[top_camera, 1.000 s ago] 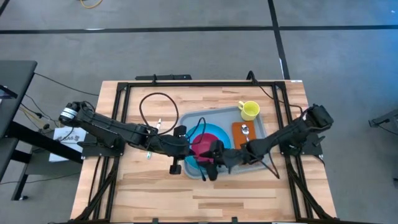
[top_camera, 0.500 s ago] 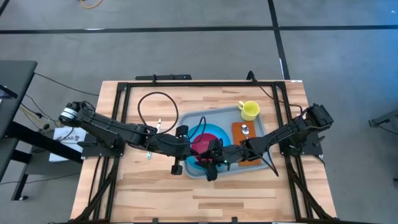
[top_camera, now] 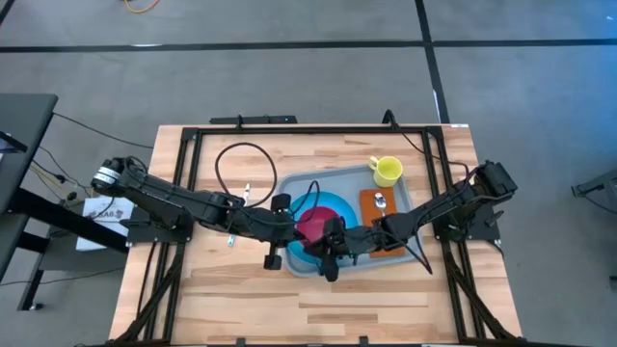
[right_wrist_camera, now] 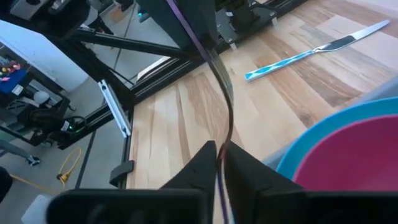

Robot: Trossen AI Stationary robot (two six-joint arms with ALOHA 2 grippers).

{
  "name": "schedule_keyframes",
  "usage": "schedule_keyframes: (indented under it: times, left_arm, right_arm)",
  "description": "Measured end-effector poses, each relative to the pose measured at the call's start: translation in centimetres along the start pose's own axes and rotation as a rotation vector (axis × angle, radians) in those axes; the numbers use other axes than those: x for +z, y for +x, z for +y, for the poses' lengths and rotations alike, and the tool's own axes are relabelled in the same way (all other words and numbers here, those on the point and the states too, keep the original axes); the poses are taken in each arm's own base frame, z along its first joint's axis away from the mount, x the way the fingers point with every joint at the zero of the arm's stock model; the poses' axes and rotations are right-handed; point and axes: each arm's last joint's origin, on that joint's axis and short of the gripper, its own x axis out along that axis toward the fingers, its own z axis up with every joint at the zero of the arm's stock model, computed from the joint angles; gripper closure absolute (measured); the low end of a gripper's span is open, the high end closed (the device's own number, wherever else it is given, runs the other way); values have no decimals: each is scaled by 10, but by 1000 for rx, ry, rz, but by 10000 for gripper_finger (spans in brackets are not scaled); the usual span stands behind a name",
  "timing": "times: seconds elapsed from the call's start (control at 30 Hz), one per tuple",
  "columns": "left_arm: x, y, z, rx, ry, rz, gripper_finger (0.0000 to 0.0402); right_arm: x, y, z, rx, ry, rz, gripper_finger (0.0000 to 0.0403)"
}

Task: Set up tray
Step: Put the blue fork on the brown napkin to the left of the green spoon

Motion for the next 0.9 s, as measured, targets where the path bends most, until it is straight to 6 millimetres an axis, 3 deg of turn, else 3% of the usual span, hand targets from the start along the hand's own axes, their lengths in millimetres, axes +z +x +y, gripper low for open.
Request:
schedule_keyframes:
  times: [0.1,0.63,0.9]
  left_arm:
    - [0,0,0,-11,13,5,399]
    - [6,-5,-2,-22,59,-47,331]
    - [43,-40,1,16,55,-60,329]
  right_arm:
    - [-1,0,-1,-7,-3,9,396]
    - [-2,-2,2,-4,31,19,400]
    - [12,-39,15,-4,61,50,401]
